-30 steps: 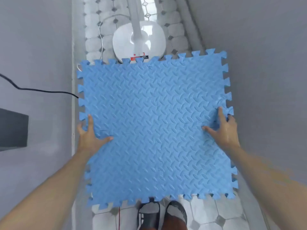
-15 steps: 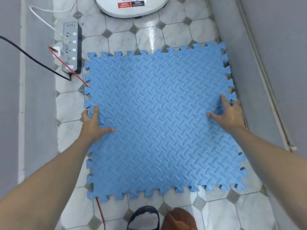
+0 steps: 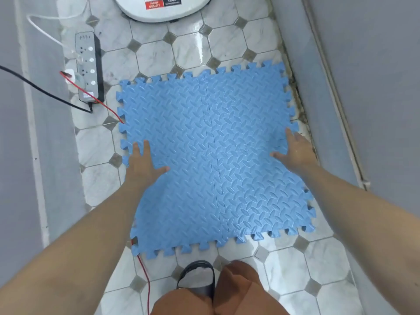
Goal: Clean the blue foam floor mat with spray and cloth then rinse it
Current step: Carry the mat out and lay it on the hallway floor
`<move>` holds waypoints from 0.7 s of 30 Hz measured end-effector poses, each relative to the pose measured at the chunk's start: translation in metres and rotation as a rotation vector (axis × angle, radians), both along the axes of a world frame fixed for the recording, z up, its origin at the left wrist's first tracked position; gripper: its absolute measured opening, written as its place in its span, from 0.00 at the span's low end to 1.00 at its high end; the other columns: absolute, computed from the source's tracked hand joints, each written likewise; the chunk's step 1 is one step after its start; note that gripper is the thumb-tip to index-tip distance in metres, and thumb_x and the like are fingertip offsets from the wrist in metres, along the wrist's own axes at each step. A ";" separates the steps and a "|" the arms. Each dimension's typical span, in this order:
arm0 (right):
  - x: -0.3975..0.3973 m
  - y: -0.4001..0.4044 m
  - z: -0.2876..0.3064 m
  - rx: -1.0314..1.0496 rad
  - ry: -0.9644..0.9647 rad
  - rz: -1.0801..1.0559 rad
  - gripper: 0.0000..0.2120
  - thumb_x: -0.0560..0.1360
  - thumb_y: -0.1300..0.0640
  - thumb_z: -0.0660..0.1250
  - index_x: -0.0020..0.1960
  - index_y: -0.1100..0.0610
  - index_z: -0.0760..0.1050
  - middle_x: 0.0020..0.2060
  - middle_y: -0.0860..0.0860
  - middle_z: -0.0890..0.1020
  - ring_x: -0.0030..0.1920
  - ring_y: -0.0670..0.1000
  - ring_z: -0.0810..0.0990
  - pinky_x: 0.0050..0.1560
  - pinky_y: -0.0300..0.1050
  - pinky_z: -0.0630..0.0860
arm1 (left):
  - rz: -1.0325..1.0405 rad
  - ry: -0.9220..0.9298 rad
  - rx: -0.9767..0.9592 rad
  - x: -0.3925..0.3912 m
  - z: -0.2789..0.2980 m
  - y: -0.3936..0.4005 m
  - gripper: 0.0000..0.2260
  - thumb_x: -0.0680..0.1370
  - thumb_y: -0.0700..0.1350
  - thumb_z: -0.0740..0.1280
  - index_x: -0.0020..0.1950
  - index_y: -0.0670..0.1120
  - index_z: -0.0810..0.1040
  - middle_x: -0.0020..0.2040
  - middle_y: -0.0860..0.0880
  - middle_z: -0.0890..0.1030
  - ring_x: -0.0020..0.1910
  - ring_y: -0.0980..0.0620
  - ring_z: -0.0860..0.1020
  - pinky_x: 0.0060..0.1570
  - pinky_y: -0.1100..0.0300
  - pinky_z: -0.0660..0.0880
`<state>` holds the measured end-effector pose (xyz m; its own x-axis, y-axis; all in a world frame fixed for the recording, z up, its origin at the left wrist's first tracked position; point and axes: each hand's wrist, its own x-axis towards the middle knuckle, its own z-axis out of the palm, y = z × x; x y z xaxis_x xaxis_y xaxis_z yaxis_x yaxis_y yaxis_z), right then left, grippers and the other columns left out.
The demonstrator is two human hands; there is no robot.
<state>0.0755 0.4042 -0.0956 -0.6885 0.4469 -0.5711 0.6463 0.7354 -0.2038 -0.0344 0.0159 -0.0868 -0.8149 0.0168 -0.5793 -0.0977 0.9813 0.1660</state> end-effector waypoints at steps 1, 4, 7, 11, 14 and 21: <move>0.004 -0.006 0.014 0.000 -0.004 0.010 0.44 0.76 0.42 0.67 0.80 0.53 0.46 0.78 0.59 0.54 0.78 0.58 0.51 0.75 0.53 0.55 | -0.023 0.005 0.005 0.003 0.014 0.009 0.48 0.71 0.59 0.71 0.79 0.48 0.43 0.79 0.41 0.43 0.76 0.38 0.52 0.72 0.43 0.59; 0.021 -0.024 0.069 -0.040 -0.016 0.021 0.41 0.78 0.43 0.65 0.80 0.54 0.46 0.79 0.57 0.54 0.78 0.57 0.51 0.75 0.52 0.57 | -0.060 -0.020 0.023 0.016 0.068 0.031 0.45 0.74 0.59 0.68 0.79 0.48 0.42 0.79 0.43 0.42 0.77 0.40 0.51 0.73 0.45 0.58; 0.042 -0.044 0.152 -0.059 -0.078 0.032 0.33 0.82 0.46 0.56 0.80 0.57 0.46 0.79 0.56 0.53 0.79 0.56 0.49 0.76 0.51 0.56 | -0.132 -0.063 0.080 0.036 0.152 0.048 0.39 0.78 0.57 0.62 0.79 0.48 0.40 0.79 0.44 0.41 0.78 0.43 0.49 0.74 0.47 0.54; 0.067 -0.073 0.268 -0.073 -0.133 0.042 0.30 0.83 0.47 0.50 0.80 0.59 0.45 0.79 0.55 0.52 0.79 0.56 0.48 0.77 0.52 0.52 | -0.276 -0.118 0.097 0.062 0.270 0.061 0.31 0.83 0.54 0.53 0.78 0.45 0.40 0.79 0.44 0.41 0.78 0.43 0.47 0.75 0.47 0.51; 0.073 -0.083 0.359 -0.088 -0.135 0.020 0.31 0.83 0.44 0.48 0.80 0.59 0.46 0.79 0.54 0.50 0.79 0.56 0.46 0.77 0.53 0.48 | -0.324 -0.135 0.102 0.068 0.356 0.072 0.29 0.83 0.54 0.50 0.79 0.45 0.41 0.79 0.45 0.40 0.78 0.45 0.44 0.76 0.48 0.48; 0.092 -0.079 0.503 -0.047 -0.039 -0.049 0.32 0.82 0.42 0.51 0.79 0.57 0.51 0.79 0.53 0.54 0.79 0.57 0.48 0.77 0.55 0.48 | -0.478 -0.017 0.109 0.043 0.504 0.082 0.31 0.82 0.57 0.51 0.79 0.45 0.42 0.79 0.46 0.39 0.78 0.45 0.44 0.76 0.49 0.47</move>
<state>0.1670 0.3247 0.4072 -0.6430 0.4514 -0.6187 0.6897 0.6926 -0.2114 0.0089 0.0984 0.4168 -0.6915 0.4482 -0.5666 0.3559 0.8938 0.2727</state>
